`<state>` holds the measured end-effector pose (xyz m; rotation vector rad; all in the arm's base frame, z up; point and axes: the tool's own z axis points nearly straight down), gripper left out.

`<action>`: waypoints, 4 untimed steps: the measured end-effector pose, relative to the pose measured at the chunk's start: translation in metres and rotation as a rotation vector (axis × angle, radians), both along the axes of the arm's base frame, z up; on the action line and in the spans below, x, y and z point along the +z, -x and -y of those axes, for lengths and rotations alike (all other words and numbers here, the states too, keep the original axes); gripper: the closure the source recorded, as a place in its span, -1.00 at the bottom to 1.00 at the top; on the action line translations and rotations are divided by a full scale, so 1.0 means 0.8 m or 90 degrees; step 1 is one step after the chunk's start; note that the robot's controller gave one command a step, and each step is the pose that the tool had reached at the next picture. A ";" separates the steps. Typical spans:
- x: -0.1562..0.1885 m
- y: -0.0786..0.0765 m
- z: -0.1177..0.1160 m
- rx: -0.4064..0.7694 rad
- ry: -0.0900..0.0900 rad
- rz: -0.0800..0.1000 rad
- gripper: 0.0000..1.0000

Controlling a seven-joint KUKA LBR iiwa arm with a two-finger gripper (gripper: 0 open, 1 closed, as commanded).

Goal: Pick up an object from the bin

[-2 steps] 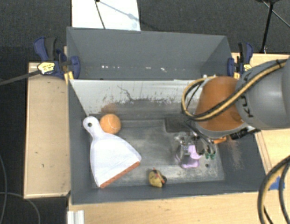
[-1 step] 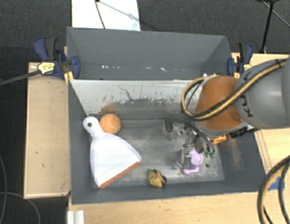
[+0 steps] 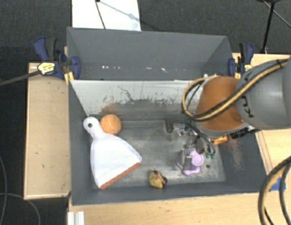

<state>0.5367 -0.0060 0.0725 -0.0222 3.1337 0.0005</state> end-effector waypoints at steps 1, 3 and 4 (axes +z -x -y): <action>0.056 -0.005 0.015 0.021 0.000 -0.007 -1.00; 0.225 -0.035 0.061 0.067 0.002 0.003 -1.00; 0.157 -0.037 0.120 0.102 0.001 0.002 -1.00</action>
Offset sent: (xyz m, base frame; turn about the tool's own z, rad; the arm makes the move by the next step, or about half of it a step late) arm 0.0000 0.0000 0.0000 0.0000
